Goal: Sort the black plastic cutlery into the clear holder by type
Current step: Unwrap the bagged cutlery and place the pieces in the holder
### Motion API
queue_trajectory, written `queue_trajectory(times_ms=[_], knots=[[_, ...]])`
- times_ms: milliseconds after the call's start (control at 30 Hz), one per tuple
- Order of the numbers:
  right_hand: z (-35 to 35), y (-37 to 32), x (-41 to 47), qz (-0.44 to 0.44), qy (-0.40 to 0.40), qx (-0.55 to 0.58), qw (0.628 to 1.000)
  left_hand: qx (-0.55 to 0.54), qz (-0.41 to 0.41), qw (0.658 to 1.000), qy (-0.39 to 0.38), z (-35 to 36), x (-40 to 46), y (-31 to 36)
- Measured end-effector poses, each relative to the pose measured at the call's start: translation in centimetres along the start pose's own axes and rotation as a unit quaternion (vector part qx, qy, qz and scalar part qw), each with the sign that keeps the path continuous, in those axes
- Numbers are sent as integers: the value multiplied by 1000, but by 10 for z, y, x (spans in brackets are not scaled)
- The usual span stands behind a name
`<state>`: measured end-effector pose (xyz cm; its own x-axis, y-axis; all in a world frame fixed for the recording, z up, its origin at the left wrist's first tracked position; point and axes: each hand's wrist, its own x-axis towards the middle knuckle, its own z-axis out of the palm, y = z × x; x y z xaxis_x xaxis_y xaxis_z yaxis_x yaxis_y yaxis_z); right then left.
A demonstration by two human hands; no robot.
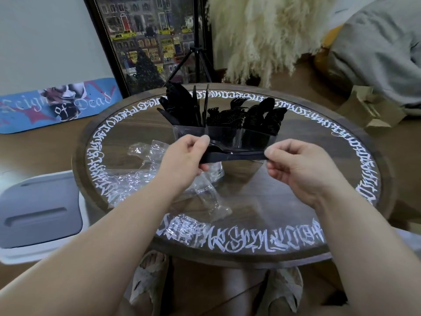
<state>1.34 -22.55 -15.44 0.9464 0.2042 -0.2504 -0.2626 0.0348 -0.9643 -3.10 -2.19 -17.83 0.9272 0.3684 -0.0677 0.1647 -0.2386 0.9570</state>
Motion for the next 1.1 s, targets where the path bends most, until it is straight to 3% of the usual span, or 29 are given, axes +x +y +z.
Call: queue_trajectory(times_ms=[100, 200, 367, 600, 833, 1100], knots=[[-4, 0, -1, 13, -29, -59, 998, -62, -19, 998, 8, 5, 1, 4], [-9, 2, 0, -2, -49, -192, 980, -27, -5, 1000, 5, 9, 1, 2], [6, 1, 4, -119, -77, -463, 875, 87, 62, 994, -23, 17, -4, 5], [31, 1, 5, -208, -107, -378, 896, 83, 111, 990, -16, 27, -11, 11], [32, 0, 7, -167, -77, -275, 944, 57, 118, 991, 14, 20, -11, 12], [36, -1, 12, -178, -1, -257, 950, 66, 120, 984, 110, 5, -10, 16]])
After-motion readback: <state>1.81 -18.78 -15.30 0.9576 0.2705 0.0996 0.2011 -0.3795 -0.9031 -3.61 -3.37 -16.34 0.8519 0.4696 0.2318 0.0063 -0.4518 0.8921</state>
